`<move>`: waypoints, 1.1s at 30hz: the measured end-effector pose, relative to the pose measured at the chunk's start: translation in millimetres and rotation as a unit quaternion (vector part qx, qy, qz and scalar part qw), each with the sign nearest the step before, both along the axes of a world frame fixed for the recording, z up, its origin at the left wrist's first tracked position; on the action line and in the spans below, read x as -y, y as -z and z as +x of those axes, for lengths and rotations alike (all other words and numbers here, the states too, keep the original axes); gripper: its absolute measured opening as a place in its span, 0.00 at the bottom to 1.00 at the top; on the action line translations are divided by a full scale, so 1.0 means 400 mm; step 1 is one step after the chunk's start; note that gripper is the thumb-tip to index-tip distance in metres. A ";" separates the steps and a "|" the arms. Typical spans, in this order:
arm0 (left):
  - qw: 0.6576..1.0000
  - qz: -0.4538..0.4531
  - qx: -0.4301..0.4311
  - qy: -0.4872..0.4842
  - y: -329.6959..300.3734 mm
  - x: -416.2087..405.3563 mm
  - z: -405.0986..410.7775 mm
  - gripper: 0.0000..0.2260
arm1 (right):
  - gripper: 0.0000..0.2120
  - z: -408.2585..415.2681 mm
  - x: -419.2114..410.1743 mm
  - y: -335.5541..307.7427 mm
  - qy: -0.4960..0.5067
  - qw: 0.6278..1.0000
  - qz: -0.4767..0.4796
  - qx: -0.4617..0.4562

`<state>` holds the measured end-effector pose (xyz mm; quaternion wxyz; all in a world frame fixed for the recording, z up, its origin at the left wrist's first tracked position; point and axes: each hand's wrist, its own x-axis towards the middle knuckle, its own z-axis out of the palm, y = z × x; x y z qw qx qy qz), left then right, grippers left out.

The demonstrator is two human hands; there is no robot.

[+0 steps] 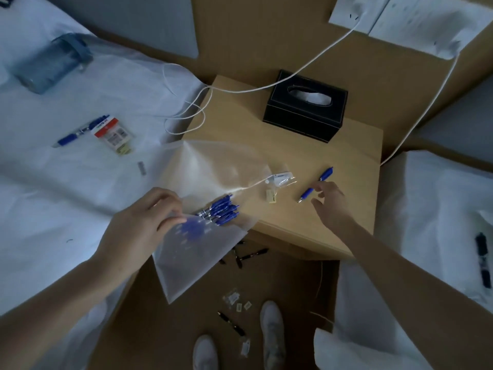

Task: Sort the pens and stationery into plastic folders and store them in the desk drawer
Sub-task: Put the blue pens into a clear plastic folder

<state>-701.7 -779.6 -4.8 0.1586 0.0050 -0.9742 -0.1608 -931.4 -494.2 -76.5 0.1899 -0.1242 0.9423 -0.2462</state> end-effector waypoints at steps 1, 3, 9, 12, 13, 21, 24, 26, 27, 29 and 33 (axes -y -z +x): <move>1.000 -0.008 0.003 -0.003 0.004 -0.004 -0.005 0.15 | 0.19 -0.027 -0.006 0.011 -0.008 1.000 0.018 -0.007; 1.000 -0.016 0.015 -0.007 0.008 -0.017 -0.018 0.18 | 0.23 -0.077 -0.018 0.037 -0.014 0.998 0.052 -0.020; 0.998 -0.032 0.042 -0.032 0.028 -0.060 -0.075 0.15 | 0.27 -0.171 -0.034 0.100 -0.065 0.991 0.100 -0.064; 0.998 -0.031 0.043 -0.045 0.042 -0.077 -0.100 0.16 | 0.22 -0.195 -0.046 0.123 -0.109 0.980 0.143 -0.082; 0.997 -0.030 0.043 -0.050 0.046 -0.081 -0.106 0.17 | 0.20 -0.200 -0.049 0.128 -0.116 0.979 0.140 -0.090; 0.997 -0.021 0.049 -0.060 0.047 -0.103 -0.132 0.20 | 0.08 -0.219 -0.092 0.099 -0.124 0.979 0.060 -0.152; 0.995 -0.023 0.066 -0.076 0.038 -0.103 -0.131 0.13 | 0.06 -0.221 -0.099 0.051 -0.103 0.985 -0.006 -0.141; 0.993 -0.022 0.072 -0.086 0.030 -0.107 -0.131 0.09 | 0.07 -0.218 -0.076 0.016 -0.118 0.983 -0.036 -0.136; 0.993 -0.024 0.070 -0.088 0.028 -0.110 -0.131 0.08 | 0.07 -0.213 -0.058 -0.001 -0.128 0.982 -0.049 -0.131; 0.993 -0.022 0.066 -0.091 0.019 -0.114 -0.131 0.13 | 0.07 -0.197 -0.008 -0.036 -0.154 0.979 -0.084 -0.104; 0.993 -0.010 0.062 -0.096 0.015 -0.119 -0.128 0.15 | 0.07 -0.138 0.119 -0.062 -0.230 0.963 -0.134 -0.038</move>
